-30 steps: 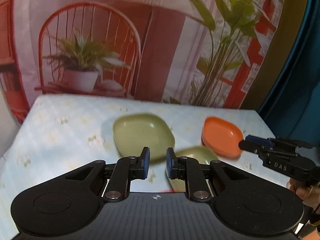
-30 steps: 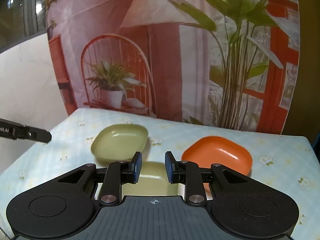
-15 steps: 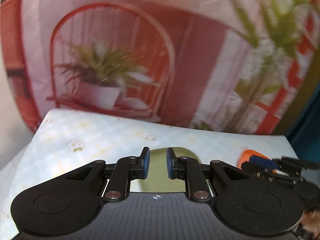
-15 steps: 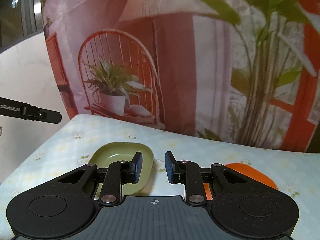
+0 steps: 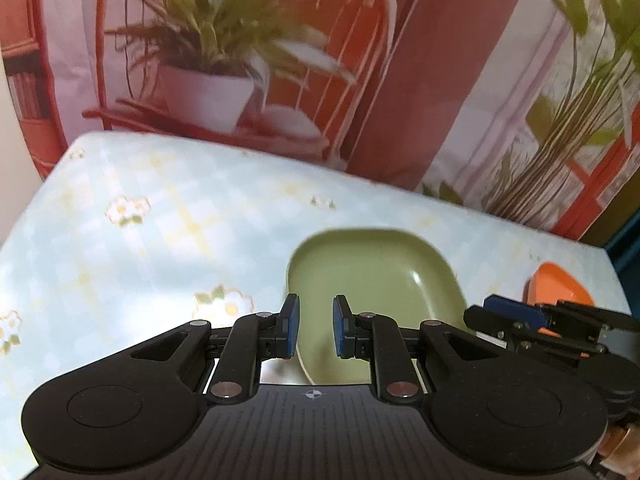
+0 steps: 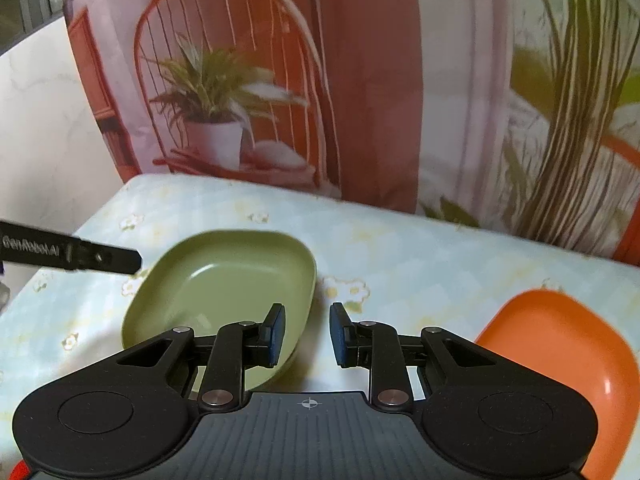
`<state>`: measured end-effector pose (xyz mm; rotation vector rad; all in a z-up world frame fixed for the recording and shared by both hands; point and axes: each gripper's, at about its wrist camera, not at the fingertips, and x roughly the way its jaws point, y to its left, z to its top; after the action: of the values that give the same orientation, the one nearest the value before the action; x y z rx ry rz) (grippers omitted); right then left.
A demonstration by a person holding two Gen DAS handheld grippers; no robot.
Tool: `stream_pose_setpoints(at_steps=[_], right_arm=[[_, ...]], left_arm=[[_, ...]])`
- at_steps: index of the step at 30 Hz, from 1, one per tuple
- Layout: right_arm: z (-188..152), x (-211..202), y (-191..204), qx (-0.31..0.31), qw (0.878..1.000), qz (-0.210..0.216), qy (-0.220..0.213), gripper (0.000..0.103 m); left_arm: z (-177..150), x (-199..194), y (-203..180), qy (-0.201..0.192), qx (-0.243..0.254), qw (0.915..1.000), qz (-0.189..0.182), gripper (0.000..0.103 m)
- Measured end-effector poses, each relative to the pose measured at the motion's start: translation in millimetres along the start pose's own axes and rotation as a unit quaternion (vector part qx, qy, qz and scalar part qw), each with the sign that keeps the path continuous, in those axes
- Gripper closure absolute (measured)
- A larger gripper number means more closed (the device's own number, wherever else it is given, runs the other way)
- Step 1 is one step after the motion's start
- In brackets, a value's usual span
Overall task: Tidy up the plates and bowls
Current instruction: 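Move both tools to the rim of an olive-green plate, then lift the olive-green plate with both tools and lay it onto the other green plate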
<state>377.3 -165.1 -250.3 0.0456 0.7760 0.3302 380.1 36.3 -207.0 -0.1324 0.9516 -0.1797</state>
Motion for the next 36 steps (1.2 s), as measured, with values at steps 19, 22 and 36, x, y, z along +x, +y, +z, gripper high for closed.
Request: stream_pose_setpoints(at_steps=[19,22,36], right_arm=[[-9,19,4,0.018,0.999,0.008,0.031,0.094],[-9,19,5,0.018,0.999,0.007,0.031,0.094],[2,-11,-1,0.034,0.999,0.008,0.006,0.095]], left_arm=[[-15,12,6,-0.002,0.019,0.9998,0.0,0.088],[-20,17,12,0.006,-0.002,0.9999,-0.015,0.088],[-15,-25,-14,-0.027,0.019,0.999,-0.03,0.09]])
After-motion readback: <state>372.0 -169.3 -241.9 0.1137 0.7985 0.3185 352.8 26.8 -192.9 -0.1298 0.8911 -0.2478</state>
